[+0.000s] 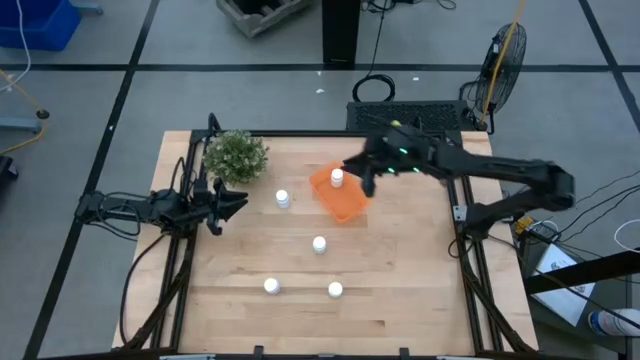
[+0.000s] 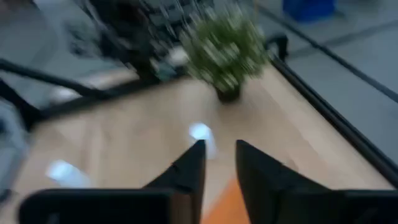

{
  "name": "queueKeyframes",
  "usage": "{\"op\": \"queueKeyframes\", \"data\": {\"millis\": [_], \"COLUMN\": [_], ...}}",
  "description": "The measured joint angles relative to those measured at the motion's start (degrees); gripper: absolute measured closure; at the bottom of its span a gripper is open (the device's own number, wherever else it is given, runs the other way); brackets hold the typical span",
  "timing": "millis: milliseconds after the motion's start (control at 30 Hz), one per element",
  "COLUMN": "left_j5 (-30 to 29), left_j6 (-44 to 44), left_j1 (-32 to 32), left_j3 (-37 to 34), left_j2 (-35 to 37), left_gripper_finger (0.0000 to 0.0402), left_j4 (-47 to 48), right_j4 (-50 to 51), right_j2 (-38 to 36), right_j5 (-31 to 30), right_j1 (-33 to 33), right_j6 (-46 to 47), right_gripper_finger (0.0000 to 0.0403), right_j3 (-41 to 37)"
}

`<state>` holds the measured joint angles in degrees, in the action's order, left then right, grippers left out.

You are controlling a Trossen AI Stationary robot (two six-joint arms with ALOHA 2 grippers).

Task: Pick and place pill bottles into a basket
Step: Put the white pill bottle into the orange bin

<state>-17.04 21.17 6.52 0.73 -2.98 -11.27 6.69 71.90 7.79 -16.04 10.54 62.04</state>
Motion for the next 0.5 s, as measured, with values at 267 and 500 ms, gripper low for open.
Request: {"op": "queueKeyframes", "data": {"millis": [267,500], "left_j5": [0.11,0.22], "left_j6": [-2.15,-1.40], "left_j1": [0.00,0.00], "left_j3": [-0.02,-0.02], "left_j2": [-0.02,0.00], "left_gripper_finger": [0.0279,0.0279], "left_j4": [-0.95,-7.92], "right_j4": [-8.90,-28.43], "right_j2": [-17.64,-28.85], "right_j5": [0.18,0.29], "right_j1": [6.27,11.47], "right_j6": [-0.51,8.10], "right_gripper_finger": [0.0392,0.0400], "right_j3": [-21.71,-43.08]}}
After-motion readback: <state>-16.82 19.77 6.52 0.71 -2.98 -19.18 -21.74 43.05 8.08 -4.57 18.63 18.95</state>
